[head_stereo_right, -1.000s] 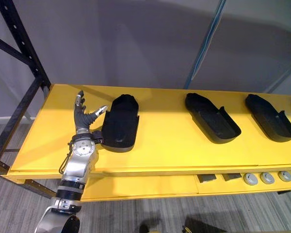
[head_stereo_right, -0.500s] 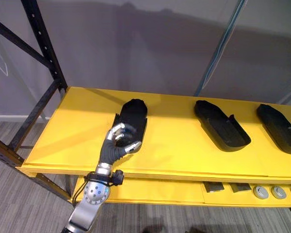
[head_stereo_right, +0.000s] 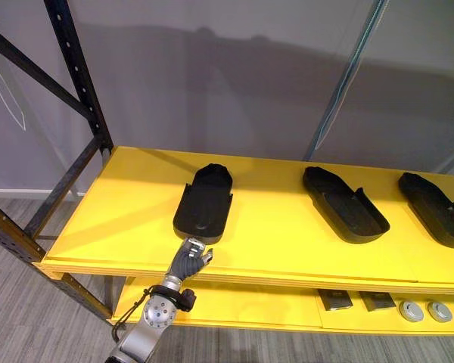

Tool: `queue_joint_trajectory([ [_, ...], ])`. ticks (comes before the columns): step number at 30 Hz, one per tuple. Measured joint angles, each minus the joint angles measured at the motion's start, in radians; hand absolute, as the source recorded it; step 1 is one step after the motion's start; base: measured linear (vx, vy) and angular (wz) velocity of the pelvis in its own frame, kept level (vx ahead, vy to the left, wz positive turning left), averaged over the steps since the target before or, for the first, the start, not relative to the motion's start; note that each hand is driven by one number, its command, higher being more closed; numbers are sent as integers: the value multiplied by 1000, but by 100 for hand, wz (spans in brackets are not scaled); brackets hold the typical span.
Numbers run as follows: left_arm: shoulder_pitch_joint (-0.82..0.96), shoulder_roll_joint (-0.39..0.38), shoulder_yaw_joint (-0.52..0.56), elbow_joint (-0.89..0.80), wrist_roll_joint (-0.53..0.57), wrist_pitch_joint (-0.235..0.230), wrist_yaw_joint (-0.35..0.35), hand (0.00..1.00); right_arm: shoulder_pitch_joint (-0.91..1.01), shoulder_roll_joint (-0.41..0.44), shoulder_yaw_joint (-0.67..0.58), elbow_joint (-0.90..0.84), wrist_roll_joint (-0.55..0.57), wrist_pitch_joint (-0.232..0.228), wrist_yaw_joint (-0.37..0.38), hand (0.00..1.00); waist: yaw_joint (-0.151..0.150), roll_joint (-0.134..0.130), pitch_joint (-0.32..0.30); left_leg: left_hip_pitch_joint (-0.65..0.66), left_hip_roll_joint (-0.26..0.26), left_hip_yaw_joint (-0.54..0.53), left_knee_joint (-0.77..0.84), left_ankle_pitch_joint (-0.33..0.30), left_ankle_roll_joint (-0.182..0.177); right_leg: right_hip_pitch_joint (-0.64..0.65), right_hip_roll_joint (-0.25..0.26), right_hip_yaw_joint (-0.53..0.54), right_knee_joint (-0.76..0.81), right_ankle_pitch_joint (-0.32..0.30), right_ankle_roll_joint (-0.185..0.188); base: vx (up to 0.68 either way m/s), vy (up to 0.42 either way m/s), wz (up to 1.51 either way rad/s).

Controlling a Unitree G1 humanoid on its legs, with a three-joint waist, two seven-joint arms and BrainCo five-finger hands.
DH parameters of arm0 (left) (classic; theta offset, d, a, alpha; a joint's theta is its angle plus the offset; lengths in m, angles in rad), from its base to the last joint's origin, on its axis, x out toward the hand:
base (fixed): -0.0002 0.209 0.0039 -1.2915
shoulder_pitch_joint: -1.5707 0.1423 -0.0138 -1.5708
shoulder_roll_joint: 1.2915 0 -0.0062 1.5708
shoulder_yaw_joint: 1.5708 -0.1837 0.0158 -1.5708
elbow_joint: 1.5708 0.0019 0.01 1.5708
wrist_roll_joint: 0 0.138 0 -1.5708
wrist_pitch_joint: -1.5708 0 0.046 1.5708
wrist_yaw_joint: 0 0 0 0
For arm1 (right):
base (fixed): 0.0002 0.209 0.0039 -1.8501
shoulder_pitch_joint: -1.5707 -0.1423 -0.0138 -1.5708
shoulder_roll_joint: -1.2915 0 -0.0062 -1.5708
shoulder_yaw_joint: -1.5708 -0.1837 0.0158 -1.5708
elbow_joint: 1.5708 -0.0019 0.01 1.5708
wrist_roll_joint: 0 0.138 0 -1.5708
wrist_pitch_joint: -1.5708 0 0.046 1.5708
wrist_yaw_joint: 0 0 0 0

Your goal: Walk over and take plastic housings, then place them on the shelf

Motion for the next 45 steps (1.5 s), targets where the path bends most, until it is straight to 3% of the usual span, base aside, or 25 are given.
queue_joint_trajectory([
  [20,-242,0,84,200,21,32,65,100,-62,-1,0,26,-19,7,1,0,-64,-3,33,-18,3,42,0,-6,-5,-22,5,37,-52,32,-8,-13,13,-6],
  [32,-283,-2,85,212,37,30,75,100,-68,-5,0,26,-23,7,1,0,-67,-2,40,-30,1,41,2,-8,-5,-26,3,36,-60,34,-8,-2,7,0],
  [35,-248,0,89,122,24,40,74,100,-70,-7,0,24,-22,7,1,0,-65,-1,50,-32,0,25,2,-8,-4,-20,-1,27,-61,34,-8,-16,14,11],
  [40,-156,25,112,-193,-8,26,72,100,-63,-8,-1,22,-21,6,0,0,-49,1,51,-37,2,-1,3,-6,-1,-16,-3,15,-49,33,-8,-9,17,14],
  [45,-37,28,299,-483,-46,-39,84,100,-36,-15,-3,14,-18,-4,-1,0,-7,9,52,-27,12,-48,0,-4,0,7,1,-10,-19,17,-1,-29,9,26],
])
